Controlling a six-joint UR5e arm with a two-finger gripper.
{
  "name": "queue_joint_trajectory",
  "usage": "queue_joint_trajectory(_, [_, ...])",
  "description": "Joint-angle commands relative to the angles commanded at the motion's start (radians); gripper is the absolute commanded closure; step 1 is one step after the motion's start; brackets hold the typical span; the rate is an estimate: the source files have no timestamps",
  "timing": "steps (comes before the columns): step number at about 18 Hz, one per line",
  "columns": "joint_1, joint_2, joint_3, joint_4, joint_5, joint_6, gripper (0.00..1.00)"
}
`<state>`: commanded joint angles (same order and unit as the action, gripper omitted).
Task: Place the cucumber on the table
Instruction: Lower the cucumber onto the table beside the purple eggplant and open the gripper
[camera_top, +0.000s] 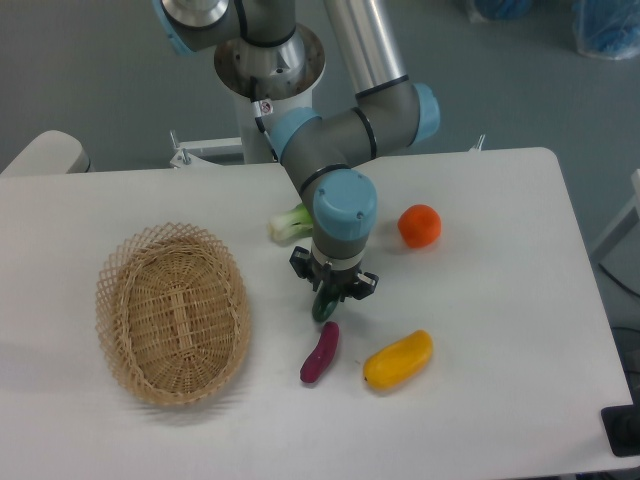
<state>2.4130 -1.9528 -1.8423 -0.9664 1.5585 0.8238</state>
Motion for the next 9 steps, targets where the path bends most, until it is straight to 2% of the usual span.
queue_joint_trajectory(5, [0.003, 0.005, 0.028, -0.005, -0.003, 0.011, 0.0])
queue_joint_trajectory(9, [0.011, -0.005, 0.101, -0.008, -0.006, 0.017, 0.0])
